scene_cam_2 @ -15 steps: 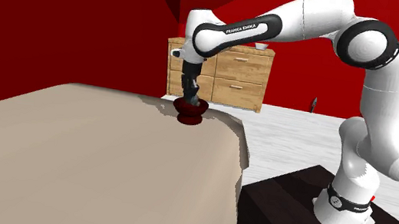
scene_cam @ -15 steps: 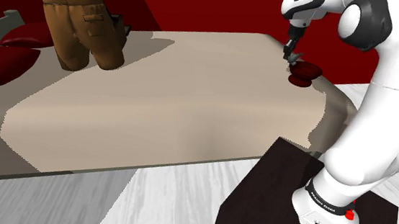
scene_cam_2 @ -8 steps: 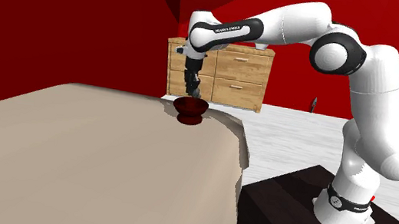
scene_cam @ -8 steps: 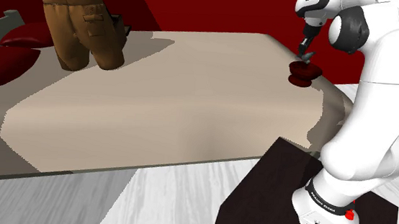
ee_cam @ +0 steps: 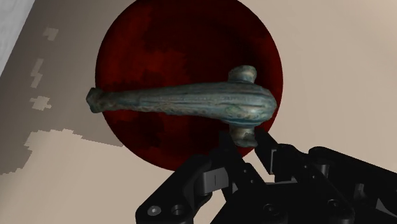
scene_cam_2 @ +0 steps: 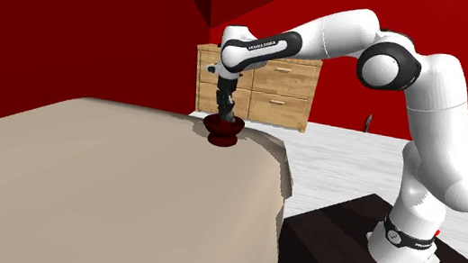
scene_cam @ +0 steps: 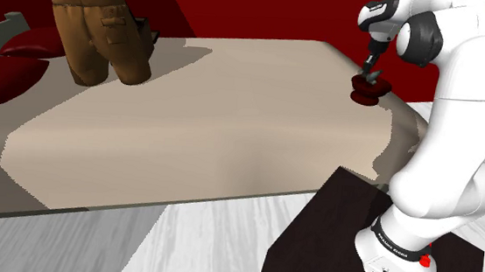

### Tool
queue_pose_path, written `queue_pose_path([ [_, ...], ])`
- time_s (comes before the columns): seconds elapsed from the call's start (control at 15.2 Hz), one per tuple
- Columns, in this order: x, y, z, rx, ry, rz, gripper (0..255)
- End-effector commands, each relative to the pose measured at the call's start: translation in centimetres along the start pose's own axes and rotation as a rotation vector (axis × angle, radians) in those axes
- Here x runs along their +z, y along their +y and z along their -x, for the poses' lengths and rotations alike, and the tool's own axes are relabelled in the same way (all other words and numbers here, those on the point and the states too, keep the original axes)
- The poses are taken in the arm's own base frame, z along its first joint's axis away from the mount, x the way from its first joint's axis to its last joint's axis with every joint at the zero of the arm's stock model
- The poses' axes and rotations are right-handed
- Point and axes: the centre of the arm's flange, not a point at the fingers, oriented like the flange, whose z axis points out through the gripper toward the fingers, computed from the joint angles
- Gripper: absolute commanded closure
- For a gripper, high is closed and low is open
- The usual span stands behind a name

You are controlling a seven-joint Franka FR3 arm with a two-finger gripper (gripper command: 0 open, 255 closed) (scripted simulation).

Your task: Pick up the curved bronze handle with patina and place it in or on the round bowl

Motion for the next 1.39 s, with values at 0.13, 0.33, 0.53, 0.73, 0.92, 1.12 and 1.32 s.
queue_pose_path([
  [0.13,2.1,-0.2,0.0,0.0,0.001,0.001,255],
  [0.33,2.9,-0.3,0.0,0.0,0.001,0.001,255],
  [0.53,2.9,-0.3,0.0,0.0,0.001,0.001,255],
  [0.73,2.9,-0.3,0.0,0.0,0.001,0.001,255],
  [0.92,2.9,-0.3,0.0,0.0,0.001,0.001,0],
  [1.12,2.9,-0.3,0.0,0.0,0.001,0.001,0],
  [1.32,-1.1,-0.3,0.0,0.0,0.001,0.001,0],
])
